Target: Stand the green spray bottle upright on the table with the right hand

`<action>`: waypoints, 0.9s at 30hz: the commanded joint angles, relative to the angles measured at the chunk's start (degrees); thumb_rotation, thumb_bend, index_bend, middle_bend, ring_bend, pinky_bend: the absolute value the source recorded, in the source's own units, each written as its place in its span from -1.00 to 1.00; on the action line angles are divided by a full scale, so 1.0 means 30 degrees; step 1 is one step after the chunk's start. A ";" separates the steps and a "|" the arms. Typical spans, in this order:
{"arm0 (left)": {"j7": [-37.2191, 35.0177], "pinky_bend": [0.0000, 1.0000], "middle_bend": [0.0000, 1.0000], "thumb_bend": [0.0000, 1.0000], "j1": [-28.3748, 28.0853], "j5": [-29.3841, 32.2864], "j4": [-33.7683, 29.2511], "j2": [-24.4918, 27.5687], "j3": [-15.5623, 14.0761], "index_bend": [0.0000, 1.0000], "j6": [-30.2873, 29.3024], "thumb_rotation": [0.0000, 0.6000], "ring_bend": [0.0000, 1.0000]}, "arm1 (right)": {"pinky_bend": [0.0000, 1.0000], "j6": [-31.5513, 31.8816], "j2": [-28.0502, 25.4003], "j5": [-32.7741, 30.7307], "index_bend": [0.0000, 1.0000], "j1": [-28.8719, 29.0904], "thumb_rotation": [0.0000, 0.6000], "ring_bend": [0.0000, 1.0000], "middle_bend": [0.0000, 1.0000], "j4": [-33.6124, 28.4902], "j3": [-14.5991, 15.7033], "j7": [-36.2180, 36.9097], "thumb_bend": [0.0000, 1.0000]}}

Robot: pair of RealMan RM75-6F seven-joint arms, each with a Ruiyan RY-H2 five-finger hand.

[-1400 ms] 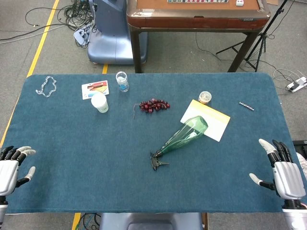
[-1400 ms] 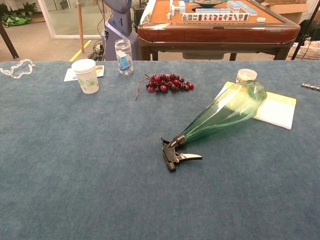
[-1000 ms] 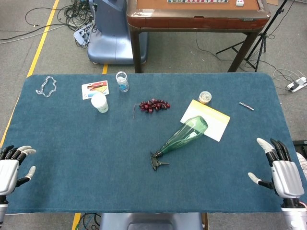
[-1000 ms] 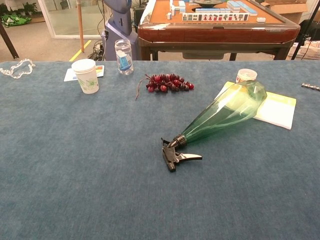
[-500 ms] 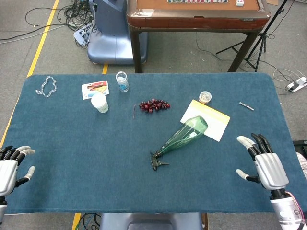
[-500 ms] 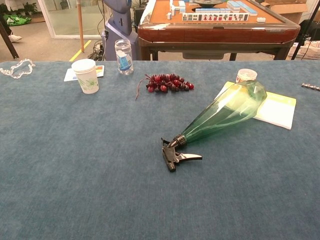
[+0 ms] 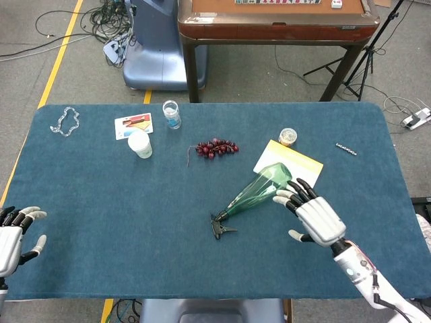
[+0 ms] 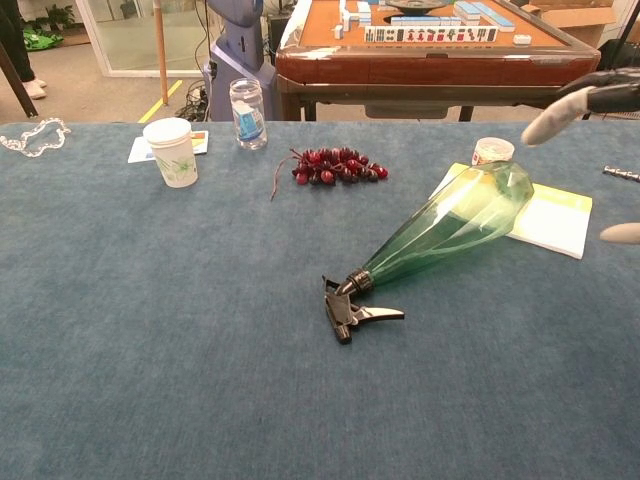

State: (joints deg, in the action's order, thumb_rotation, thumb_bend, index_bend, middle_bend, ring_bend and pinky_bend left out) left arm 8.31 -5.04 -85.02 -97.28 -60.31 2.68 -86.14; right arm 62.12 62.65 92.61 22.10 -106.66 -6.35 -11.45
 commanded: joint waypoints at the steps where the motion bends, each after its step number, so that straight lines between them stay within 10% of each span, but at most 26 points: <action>1: 0.0011 -0.75 -0.48 -0.28 0.0021 -0.0003 -0.0017 0.0006 -0.0003 -0.33 -0.0024 1.00 -0.51 | -0.98 -0.1481 0.0836 -0.0157 -0.51 0.1401 1.00 -0.93 -0.57 0.0727 -0.0478 -0.0977 -0.70; 27: -0.0308 -0.75 -0.48 -0.28 0.0399 0.0359 0.0371 -0.0054 -0.0025 -0.33 -0.0193 1.00 -0.51 | -0.98 -0.6146 0.6712 -0.2184 -0.51 0.6931 1.00 -0.93 -0.57 0.7297 -0.0259 -0.3859 -0.68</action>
State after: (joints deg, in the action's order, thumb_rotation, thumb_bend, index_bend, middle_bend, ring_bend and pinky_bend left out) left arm 7.39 -3.85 -83.96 -96.17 -60.48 2.62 -86.73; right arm 43.63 82.04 86.20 42.43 -85.58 -7.44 -22.77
